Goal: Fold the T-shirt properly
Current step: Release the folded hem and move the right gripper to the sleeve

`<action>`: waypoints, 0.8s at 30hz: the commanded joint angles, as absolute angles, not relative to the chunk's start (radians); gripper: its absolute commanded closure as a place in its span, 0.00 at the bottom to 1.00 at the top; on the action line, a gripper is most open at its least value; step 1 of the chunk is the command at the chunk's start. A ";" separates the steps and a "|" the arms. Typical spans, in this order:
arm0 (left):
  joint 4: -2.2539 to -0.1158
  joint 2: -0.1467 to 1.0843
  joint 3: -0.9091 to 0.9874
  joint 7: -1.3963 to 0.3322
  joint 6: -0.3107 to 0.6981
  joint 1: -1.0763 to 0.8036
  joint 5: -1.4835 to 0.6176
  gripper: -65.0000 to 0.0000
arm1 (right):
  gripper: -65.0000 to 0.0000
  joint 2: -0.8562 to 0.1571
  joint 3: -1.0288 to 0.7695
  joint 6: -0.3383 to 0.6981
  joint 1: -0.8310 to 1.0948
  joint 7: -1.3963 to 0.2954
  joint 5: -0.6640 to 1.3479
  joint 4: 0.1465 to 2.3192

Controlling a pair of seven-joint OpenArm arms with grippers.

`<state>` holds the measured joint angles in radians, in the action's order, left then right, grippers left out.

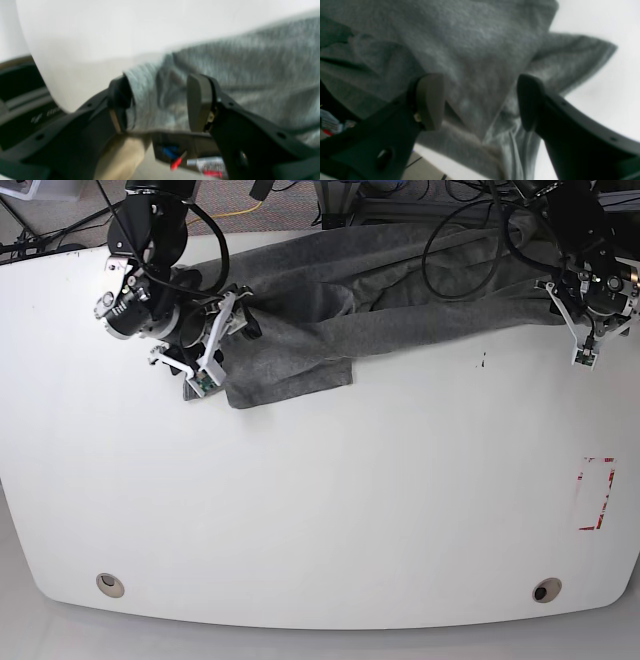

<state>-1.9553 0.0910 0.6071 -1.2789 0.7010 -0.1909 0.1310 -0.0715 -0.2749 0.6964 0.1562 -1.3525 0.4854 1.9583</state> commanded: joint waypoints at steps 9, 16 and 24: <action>-1.998 0.120 0.607 -1.299 0.698 -0.283 0.073 0.50 | 0.83 -0.064 -0.153 0.698 0.154 -1.247 0.300 1.942; -1.934 0.157 0.558 -1.213 0.698 -0.390 0.050 0.58 | 0.84 -0.070 -0.153 0.698 0.148 -1.198 0.288 1.822; -1.781 0.205 0.513 -1.187 0.698 -0.389 0.047 0.63 | 0.84 -0.107 -0.156 0.698 0.131 -1.144 0.286 1.701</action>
<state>-1.8130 0.1783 0.5270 -1.2045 0.6979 -0.3893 0.0433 -0.0967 -0.1535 0.7040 0.1379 -1.1503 0.3115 1.7138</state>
